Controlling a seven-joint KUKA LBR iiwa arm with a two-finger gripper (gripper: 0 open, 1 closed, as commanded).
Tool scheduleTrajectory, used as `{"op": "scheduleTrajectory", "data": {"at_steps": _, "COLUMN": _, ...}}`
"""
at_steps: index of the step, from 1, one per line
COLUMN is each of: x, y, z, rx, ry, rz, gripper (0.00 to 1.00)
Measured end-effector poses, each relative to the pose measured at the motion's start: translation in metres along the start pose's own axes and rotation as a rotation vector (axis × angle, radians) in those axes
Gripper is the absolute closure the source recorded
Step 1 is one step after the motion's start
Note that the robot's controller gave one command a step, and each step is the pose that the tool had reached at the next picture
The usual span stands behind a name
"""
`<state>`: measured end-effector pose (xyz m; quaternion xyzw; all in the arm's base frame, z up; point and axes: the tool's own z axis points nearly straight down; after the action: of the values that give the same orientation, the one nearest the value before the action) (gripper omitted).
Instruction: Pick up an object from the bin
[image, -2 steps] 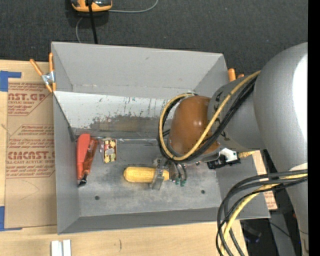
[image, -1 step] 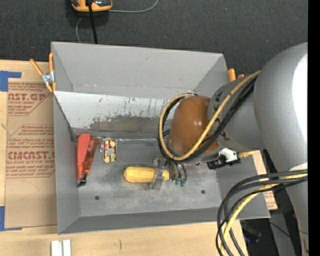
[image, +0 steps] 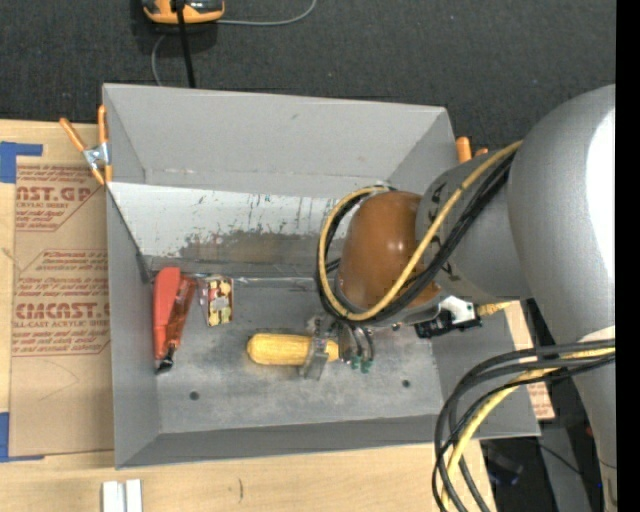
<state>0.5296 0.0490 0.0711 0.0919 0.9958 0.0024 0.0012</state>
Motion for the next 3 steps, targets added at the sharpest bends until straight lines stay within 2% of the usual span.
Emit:
{"op": "scheduleTrajectory", "data": {"at_steps": 1, "x": 0.001, "y": 0.000, "z": -0.007, "rx": 0.001, "ry": 0.004, "rz": 0.000, "gripper": 1.00}}
{"op": "scheduleTrajectory", "data": {"at_steps": 3, "x": 0.000, "y": 0.000, "z": -0.039, "rx": 0.000, "ry": 0.001, "rz": 0.000, "gripper": 1.00}}
